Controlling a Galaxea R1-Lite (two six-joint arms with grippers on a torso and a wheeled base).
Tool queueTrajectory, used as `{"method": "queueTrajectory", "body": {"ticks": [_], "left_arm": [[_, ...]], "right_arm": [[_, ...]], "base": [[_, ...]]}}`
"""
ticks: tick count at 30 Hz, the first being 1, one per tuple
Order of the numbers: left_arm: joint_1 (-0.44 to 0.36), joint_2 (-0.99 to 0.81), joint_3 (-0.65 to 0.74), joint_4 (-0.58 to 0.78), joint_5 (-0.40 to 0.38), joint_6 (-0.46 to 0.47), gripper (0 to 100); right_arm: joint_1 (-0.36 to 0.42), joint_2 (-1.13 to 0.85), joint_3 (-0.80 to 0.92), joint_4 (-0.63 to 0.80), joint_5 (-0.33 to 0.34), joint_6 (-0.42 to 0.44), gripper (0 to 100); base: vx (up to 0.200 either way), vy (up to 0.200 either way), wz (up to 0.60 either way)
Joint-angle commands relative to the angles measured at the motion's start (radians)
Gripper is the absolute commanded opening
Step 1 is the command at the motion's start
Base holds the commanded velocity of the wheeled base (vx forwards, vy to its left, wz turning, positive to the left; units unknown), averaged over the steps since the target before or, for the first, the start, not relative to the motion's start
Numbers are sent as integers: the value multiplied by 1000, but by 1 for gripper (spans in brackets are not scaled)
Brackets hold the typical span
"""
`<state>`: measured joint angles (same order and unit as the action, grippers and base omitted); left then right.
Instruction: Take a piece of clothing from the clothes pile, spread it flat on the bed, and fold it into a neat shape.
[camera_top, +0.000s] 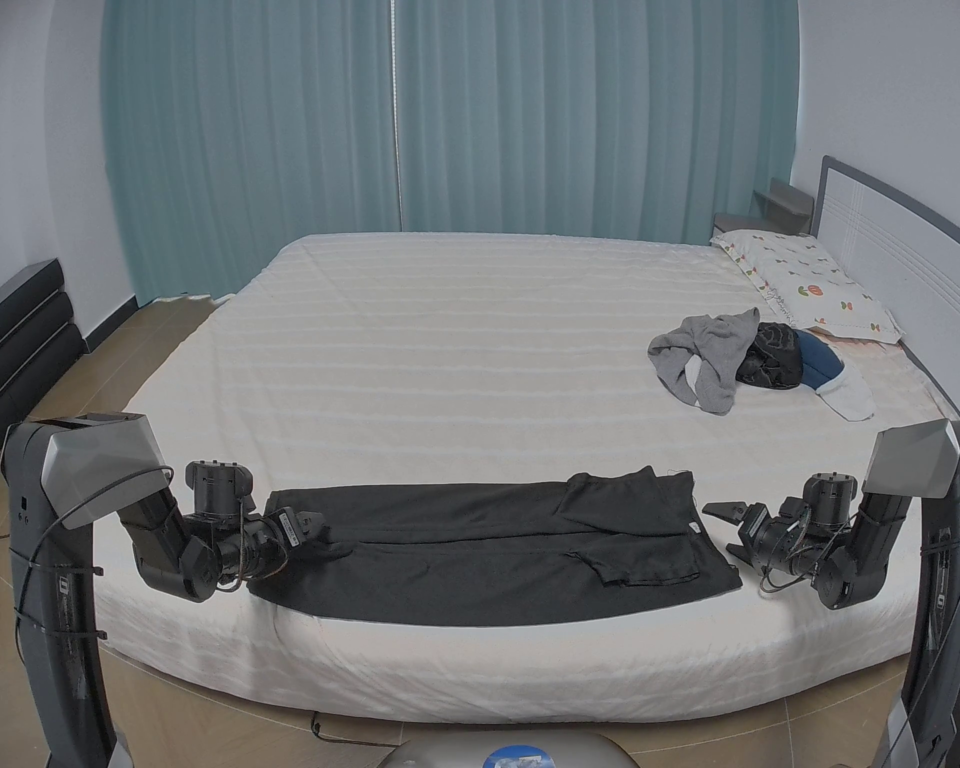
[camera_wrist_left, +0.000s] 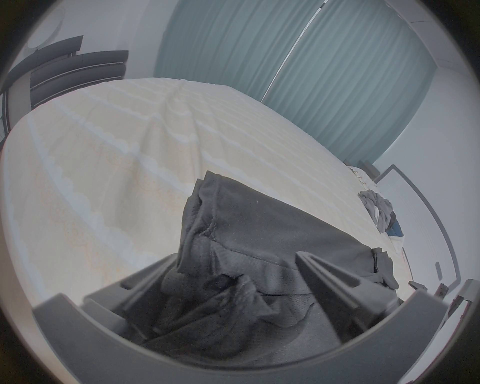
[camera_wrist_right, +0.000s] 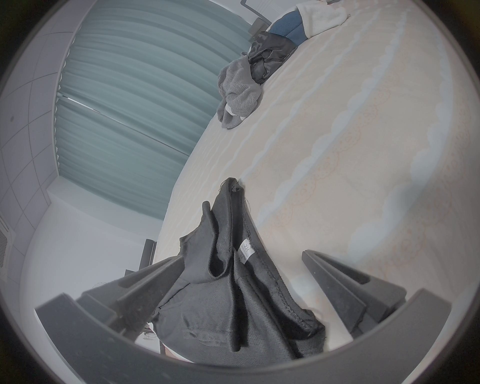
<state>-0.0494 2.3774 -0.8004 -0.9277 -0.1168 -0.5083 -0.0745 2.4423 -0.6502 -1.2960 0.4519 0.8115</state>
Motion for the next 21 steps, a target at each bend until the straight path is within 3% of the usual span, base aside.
{"method": "queueTrajectory", "body": {"ticks": [1,21], "left_arm": [[2,8,-2,-2,2,-4,0],[17,-37,30,-37,5,-24,0]], "right_arm": [[-1,1,0,0,1,0,100],[-1,1,0,0,1,0,100]], "base": [[0,0,0],[0,0,0]]}}
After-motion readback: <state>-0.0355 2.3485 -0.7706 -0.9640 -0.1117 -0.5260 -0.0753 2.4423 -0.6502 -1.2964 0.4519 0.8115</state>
